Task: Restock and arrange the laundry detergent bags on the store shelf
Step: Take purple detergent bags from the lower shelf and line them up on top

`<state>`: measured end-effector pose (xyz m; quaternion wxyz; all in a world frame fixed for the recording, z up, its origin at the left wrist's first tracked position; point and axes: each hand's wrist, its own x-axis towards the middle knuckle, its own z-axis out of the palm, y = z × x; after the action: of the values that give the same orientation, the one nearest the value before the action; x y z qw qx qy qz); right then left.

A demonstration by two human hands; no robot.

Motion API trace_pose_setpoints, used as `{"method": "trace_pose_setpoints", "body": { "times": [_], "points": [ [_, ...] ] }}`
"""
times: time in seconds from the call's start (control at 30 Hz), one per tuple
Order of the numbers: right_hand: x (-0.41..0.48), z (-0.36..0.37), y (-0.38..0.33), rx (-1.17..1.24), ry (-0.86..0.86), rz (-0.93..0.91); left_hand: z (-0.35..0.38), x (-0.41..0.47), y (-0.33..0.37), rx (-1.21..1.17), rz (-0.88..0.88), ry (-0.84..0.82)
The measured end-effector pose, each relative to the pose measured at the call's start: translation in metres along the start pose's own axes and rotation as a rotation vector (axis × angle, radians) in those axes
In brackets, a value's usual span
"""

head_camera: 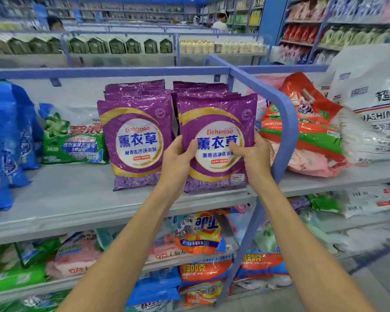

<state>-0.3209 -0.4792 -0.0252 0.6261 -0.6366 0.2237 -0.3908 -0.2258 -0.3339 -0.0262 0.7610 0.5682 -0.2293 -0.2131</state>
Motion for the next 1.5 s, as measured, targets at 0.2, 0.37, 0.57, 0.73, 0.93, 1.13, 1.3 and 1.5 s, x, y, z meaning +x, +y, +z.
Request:
{"method": "trace_pose_setpoints", "body": {
  "times": [0.2, 0.37, 0.57, 0.73, 0.93, 1.13, 1.3, 1.5],
  "points": [
    [-0.002, -0.002, 0.019, 0.029, 0.044, 0.017, 0.003, 0.000, -0.023, 0.017, 0.017, 0.089],
    [-0.018, 0.001, 0.022, -0.152, 0.098, -0.040, -0.013, -0.014, -0.022, 0.302, 0.065, 0.179],
    [-0.058, -0.010, 0.040, -0.451, -0.060, -0.066, -0.017, -0.043, -0.031, 0.494, -0.028, 0.023],
    [-0.062, -0.024, 0.048, -0.516, -0.194, -0.037, -0.013, -0.044, -0.030, 0.605, 0.022, 0.062],
    [-0.045, -0.016, 0.057, -0.538, -0.163, -0.029, -0.012, -0.032, -0.037, 0.649, 0.071, 0.124],
    [-0.045, -0.013, 0.057, -0.507, -0.112, -0.013, -0.012, -0.027, -0.047, 0.684, 0.102, 0.113],
    [-0.053, -0.017, 0.048, -0.623, -0.033, -0.077, -0.012, -0.032, -0.051, 0.779, 0.155, 0.089],
    [-0.069, -0.021, 0.041, -0.705, -0.083, -0.122, -0.012, -0.063, -0.051, 1.249, 0.313, 0.092]
  ]
}}
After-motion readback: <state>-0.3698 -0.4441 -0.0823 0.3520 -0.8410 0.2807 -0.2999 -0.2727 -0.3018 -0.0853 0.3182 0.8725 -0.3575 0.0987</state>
